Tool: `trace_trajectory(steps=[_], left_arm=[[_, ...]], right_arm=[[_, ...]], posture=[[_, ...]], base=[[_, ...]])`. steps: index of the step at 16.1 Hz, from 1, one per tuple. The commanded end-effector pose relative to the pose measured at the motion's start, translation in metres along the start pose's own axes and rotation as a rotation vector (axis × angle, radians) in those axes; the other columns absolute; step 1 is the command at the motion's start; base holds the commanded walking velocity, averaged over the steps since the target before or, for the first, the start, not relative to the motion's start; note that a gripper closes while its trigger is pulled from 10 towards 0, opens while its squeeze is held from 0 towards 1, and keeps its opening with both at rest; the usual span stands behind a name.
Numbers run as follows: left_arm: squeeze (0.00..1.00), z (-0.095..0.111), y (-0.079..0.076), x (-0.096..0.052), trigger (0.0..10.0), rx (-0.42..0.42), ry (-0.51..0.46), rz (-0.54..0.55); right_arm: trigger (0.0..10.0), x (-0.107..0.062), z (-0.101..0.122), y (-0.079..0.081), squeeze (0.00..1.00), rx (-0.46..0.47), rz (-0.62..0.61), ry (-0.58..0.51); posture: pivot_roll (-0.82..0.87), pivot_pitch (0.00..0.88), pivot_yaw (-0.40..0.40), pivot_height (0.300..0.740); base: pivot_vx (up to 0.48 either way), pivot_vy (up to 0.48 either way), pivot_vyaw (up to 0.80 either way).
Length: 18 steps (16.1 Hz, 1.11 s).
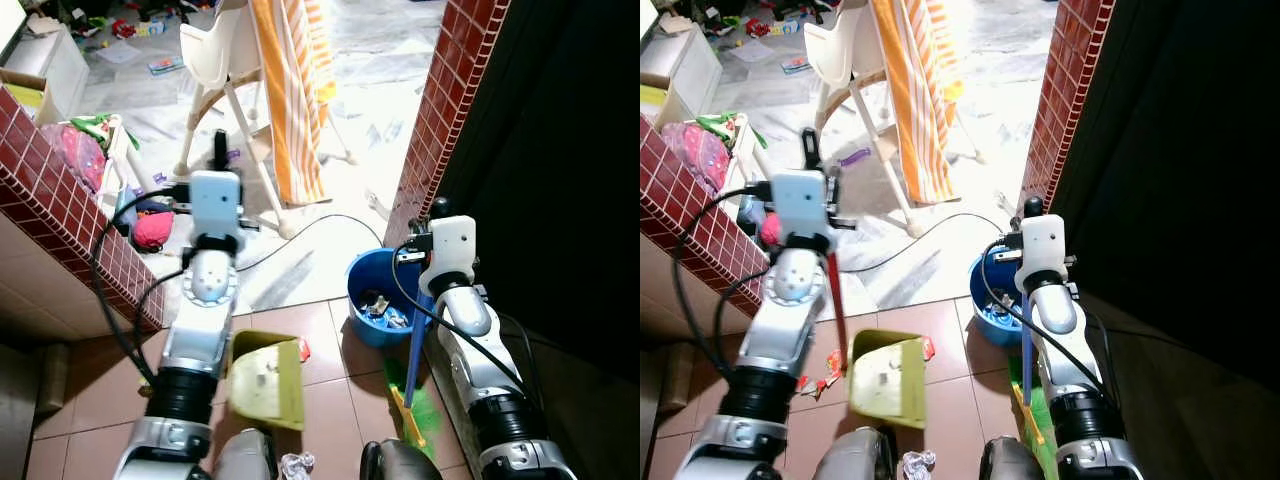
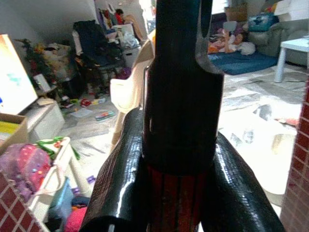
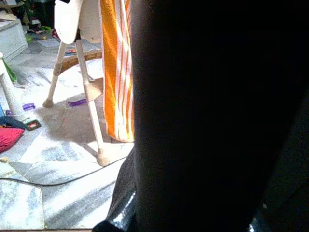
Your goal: Sweep floor
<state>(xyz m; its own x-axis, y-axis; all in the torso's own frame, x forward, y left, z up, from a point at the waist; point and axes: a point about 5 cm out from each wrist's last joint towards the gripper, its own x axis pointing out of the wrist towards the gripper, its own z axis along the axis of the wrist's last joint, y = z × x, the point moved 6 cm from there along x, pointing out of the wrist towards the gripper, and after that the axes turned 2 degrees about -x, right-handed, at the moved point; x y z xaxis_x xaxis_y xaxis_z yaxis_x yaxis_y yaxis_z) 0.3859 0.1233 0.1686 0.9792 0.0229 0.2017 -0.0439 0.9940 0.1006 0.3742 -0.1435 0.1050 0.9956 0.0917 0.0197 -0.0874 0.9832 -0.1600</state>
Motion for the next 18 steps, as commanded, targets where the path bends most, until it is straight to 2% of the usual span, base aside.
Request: trace_trajectory(steps=[1, 3, 8, 14, 17, 18], left_arm=[[0.0, 0.009, -0.002, 0.001, 10.0, -0.005, -0.026, -0.011], [0.0, -0.001, -0.011, -0.006, 10.0, -0.019, 0.0, -0.04], [0.0, -0.015, -0.012, -0.013, 10.0, -0.013, 0.042, -0.052], [0.0, -0.02, -0.01, -0.013, 10.0, -0.003, 0.052, -0.063], [0.0, -0.017, -0.007, -0.008, 10.0, 0.026, 0.038, -0.035], [0.0, -0.013, -0.001, -0.008, 10.0, 0.037, 0.03, -0.006]], right_arm=[[10.0, 0.004, 0.009, 0.004, 0.0, 0.014, 0.011, -0.03], [10.0, 0.003, 0.007, 0.004, 0.0, 0.016, 0.009, -0.025], [10.0, 0.002, 0.002, 0.006, 0.0, 0.022, 0.007, -0.016], [10.0, 0.004, -0.002, 0.011, 0.0, 0.031, 0.01, -0.011], [10.0, 0.008, 0.002, 0.013, 0.0, 0.024, 0.02, -0.022], [10.0, 0.009, 0.005, 0.014, 0.0, 0.036, 0.033, -0.023]], posture=[[-0.06, 0.108, 0.039, 0.74], [-0.06, 0.104, 0.042, 0.74], [-0.05, 0.088, 0.051, 0.74], [-0.04, 0.071, 0.057, 0.74], [-0.02, 0.033, 0.057, 0.74], [0.0, 0.011, 0.061, 0.74]], base=[[-0.274, 0.0, 0.0], [-0.289, 0.0, 0.0], [-0.318, 0.0, 0.0], [-0.308, 0.0, 0.0], [0.0, 0.0, 0.0], [0.0, 0.0, 0.0]])
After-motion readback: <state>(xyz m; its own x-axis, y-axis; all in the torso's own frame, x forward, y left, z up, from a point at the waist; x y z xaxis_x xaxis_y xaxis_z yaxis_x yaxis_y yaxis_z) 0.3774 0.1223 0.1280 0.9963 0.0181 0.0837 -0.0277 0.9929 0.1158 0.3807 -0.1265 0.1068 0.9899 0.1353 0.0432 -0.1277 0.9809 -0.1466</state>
